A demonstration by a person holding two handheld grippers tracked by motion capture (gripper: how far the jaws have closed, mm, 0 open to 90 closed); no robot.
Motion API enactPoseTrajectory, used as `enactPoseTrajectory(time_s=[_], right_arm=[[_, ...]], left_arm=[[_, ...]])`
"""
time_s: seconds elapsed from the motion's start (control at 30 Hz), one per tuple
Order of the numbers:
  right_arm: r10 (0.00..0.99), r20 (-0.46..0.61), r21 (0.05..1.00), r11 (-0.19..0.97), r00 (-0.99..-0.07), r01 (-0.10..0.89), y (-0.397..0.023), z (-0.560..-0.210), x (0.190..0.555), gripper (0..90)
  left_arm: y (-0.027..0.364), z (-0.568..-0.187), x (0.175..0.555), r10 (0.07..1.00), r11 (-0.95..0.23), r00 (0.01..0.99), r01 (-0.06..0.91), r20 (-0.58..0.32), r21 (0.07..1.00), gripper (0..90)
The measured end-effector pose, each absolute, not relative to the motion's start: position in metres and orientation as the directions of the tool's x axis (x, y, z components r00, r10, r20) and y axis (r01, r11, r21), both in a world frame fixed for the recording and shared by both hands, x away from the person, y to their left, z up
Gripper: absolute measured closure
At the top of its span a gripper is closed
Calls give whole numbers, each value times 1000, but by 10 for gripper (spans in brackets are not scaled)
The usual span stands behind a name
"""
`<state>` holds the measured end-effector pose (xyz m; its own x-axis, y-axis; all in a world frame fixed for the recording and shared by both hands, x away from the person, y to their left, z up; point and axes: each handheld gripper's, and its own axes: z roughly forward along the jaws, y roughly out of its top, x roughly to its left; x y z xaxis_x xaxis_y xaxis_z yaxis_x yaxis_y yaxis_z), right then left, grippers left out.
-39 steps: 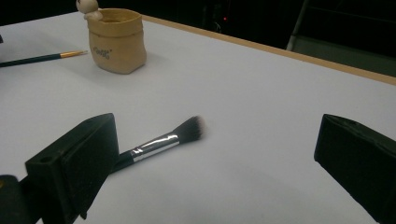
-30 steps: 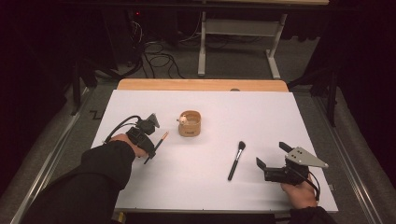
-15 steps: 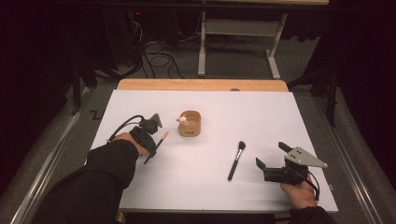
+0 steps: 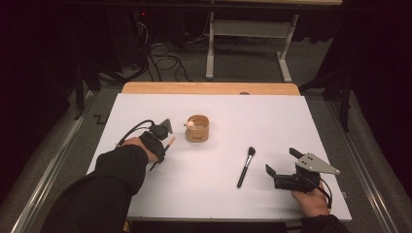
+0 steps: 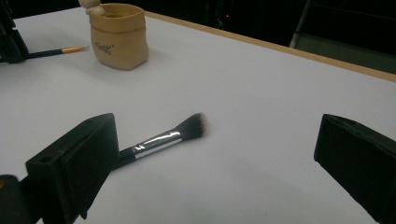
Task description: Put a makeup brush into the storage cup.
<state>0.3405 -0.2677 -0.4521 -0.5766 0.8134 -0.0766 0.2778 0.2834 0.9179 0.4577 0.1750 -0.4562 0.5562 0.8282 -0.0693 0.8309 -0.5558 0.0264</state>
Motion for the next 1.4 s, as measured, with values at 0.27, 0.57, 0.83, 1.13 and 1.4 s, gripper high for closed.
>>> enactPoseTrajectory(time_s=[0.27, 0.57, 0.83, 1.13, 1.4], right_arm=[[809, -82, 916, 290, -582, 276, -267, -453, 341, 8], [808, -83, 916, 292, -583, 276, -265, -453, 340, 8], [807, -83, 916, 293, -585, 275, -265, -453, 340, 9], [806, -83, 915, 294, -587, 276, -264, -453, 341, 9], [808, -74, 916, 287, -584, 280, -264, -453, 341, 10]], left_arm=[[175, -457, 458, 831, -553, 554, 833, -54, 26, 757], [175, -457, 459, 838, -543, 543, 840, -47, 15, 774], [176, -457, 460, 849, -525, 525, 851, -51, 14, 819], [177, -457, 459, 849, -526, 527, 850, -40, 25, 845], [176, -457, 457, 849, -527, 527, 849, -32, 34, 846]])
